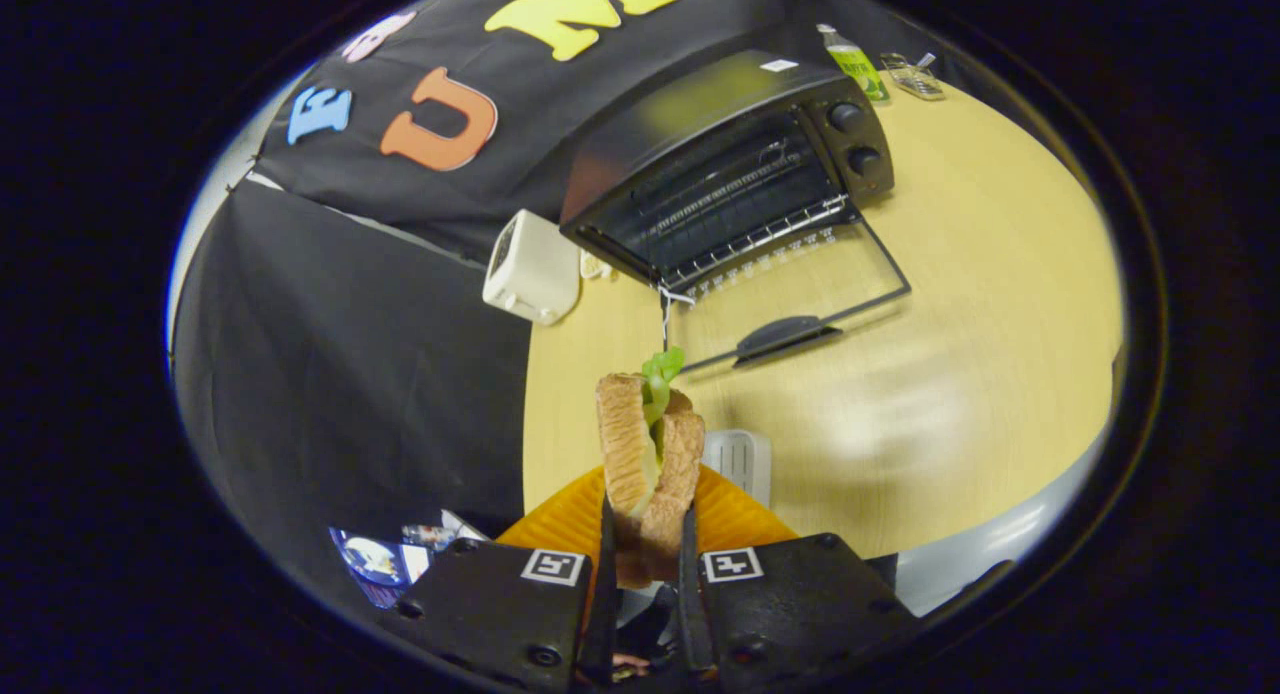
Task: Open the toaster oven, put the food inside, and close the toaster oven door.
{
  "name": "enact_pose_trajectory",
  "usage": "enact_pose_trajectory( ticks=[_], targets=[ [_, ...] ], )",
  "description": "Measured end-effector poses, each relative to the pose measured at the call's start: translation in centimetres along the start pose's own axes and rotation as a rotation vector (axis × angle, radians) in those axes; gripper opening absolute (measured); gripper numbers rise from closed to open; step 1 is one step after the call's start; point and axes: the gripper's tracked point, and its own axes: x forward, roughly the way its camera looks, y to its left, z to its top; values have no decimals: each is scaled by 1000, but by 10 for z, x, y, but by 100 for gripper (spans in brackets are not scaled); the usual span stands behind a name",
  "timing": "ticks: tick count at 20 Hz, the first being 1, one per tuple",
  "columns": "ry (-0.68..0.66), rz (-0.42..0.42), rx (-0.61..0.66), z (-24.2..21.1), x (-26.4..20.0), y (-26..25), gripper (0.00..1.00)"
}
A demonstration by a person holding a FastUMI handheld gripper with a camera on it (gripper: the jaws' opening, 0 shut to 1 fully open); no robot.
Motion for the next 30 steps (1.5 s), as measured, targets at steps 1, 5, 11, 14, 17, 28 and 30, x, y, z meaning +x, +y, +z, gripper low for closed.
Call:
enact_pose_trajectory(
  ticks=[1, 5, 11, 14, 17, 28, 30],
  targets=[
    [-40, 20, 15, 13, 2, 4, 30],
    [-165, 147, 158, 64, 23, 11, 30],
    [-290, 235, 389, 120, 74, -30, 30],
    [-334, 245, 422, 145, 101, -44, 29],
    [-372, 271, 463, 164, 127, -55, 30],
    [-524, 302, 543, 214, 177, -63, 34],
    [-549, 307, 561, 216, 176, -65, 39]
  ],
)
